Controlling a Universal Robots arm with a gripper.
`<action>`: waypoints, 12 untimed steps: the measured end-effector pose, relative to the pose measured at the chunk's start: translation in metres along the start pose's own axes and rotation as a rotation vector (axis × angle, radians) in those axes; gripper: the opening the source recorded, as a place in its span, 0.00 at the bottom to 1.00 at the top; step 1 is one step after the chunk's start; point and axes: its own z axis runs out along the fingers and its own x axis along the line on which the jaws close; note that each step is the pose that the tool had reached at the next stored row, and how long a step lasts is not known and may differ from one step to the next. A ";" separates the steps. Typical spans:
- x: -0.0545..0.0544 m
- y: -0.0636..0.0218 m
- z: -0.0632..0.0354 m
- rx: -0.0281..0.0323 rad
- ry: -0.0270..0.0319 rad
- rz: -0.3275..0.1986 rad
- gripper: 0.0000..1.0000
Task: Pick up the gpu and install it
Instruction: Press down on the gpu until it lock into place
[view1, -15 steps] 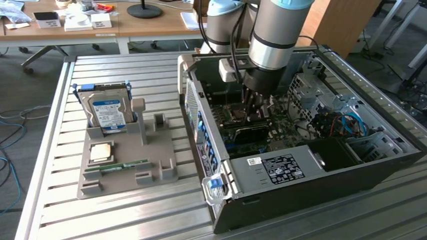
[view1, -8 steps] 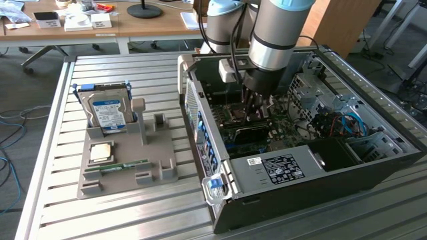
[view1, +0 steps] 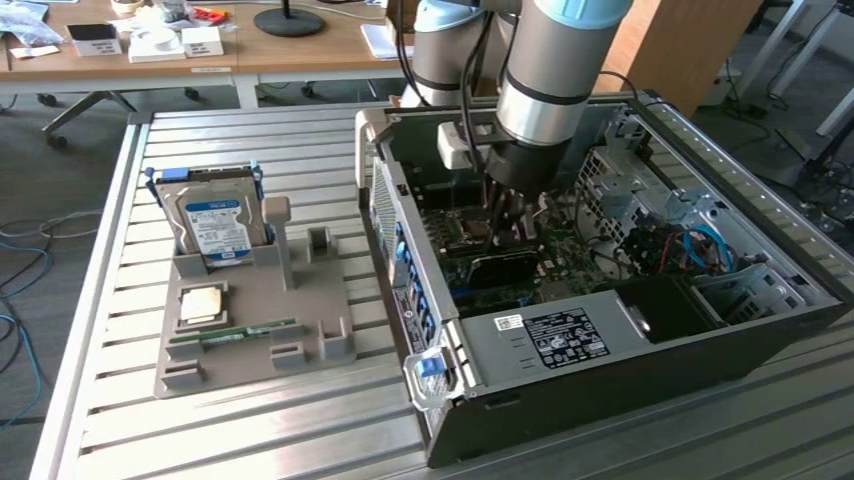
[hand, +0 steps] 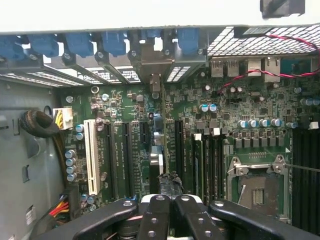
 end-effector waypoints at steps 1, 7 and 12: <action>0.000 0.0000 0.0004 -0.0001 0.0001 0.000 0.11; 0.000 0.0000 0.0033 0.0000 0.0000 0.000 0.11; 0.000 0.0000 0.0034 -0.0001 0.0002 0.000 0.11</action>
